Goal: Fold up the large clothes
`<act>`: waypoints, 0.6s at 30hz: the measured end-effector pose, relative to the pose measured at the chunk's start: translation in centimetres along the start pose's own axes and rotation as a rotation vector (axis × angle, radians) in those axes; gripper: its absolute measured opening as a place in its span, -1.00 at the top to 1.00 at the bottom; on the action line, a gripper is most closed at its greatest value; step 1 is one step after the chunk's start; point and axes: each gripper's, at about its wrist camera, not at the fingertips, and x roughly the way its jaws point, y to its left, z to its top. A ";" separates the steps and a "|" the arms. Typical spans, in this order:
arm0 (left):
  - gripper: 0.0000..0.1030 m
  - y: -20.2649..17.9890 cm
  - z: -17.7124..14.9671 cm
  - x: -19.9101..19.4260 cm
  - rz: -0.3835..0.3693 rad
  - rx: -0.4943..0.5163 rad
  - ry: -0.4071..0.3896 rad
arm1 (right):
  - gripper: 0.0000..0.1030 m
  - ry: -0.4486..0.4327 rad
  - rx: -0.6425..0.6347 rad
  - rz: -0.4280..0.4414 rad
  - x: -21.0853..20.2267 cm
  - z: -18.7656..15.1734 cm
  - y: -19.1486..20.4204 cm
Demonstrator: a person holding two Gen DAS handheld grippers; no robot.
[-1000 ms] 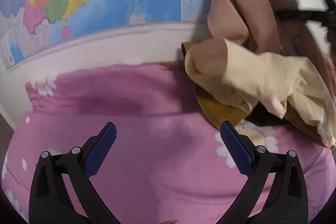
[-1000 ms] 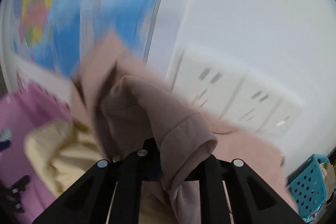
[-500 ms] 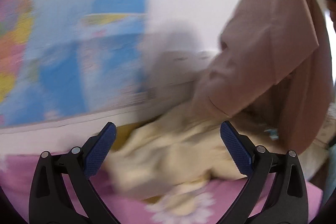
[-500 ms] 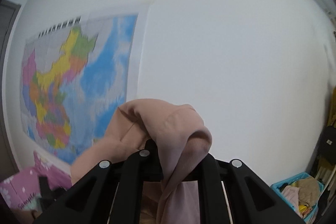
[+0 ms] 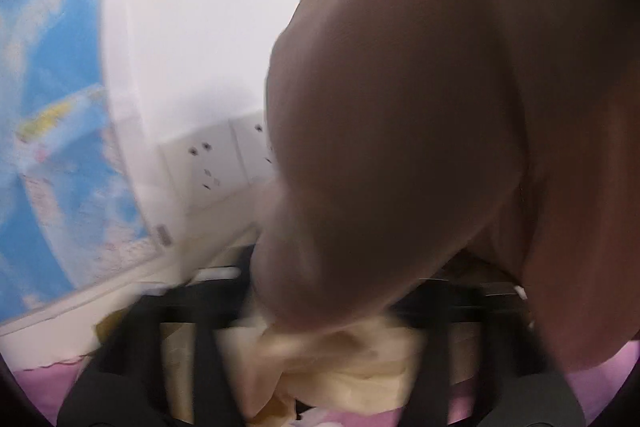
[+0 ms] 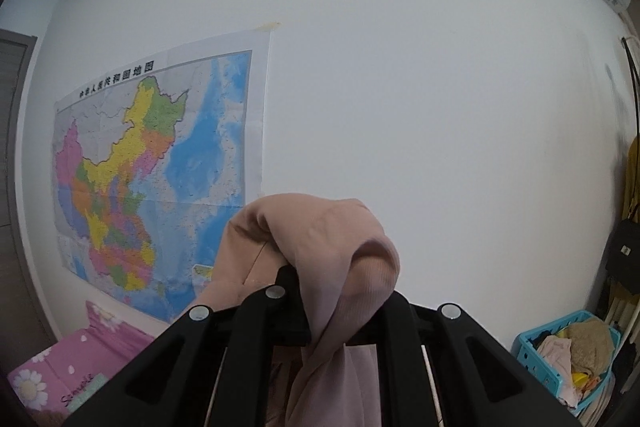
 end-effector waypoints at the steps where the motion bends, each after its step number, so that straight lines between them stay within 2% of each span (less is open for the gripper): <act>1: 0.65 0.6 0.6 -0.2 0.008 -0.021 -0.010 | 0.83 -0.001 -0.007 -0.018 -0.6 0.0 -0.1; 3: 0.75 1.8 2.0 -2.1 -0.004 -0.072 -0.049 | 0.83 -0.003 -0.002 -0.024 -1.7 0.3 -0.5; 6: 0.76 3.8 4.2 -7.2 -0.010 -0.131 -0.152 | 0.83 -0.049 -0.003 -0.029 -5.5 1.6 -0.5; 8: 0.76 4.6 5.3 -10.1 0.000 -0.124 -0.204 | 0.83 -0.096 -0.025 -0.011 -8.4 2.5 0.1; 9: 0.76 5.1 5.8 -13.2 0.008 -0.102 -0.260 | 0.83 -0.132 -0.047 0.006 -10.4 3.1 0.6; 13: 0.76 5.9 7.5 -22.3 0.079 -0.078 -0.371 | 0.83 -0.199 -0.081 0.044 -16.3 5.0 2.9; 16: 0.74 6.1 8.1 -29.7 0.129 -0.056 -0.404 | 0.82 -0.216 -0.076 0.105 -19.8 5.3 4.8; 18: 0.73 5.7 7.7 -34.6 0.190 -0.028 -0.392 | 0.82 -0.204 -0.075 0.142 -21.0 4.7 6.1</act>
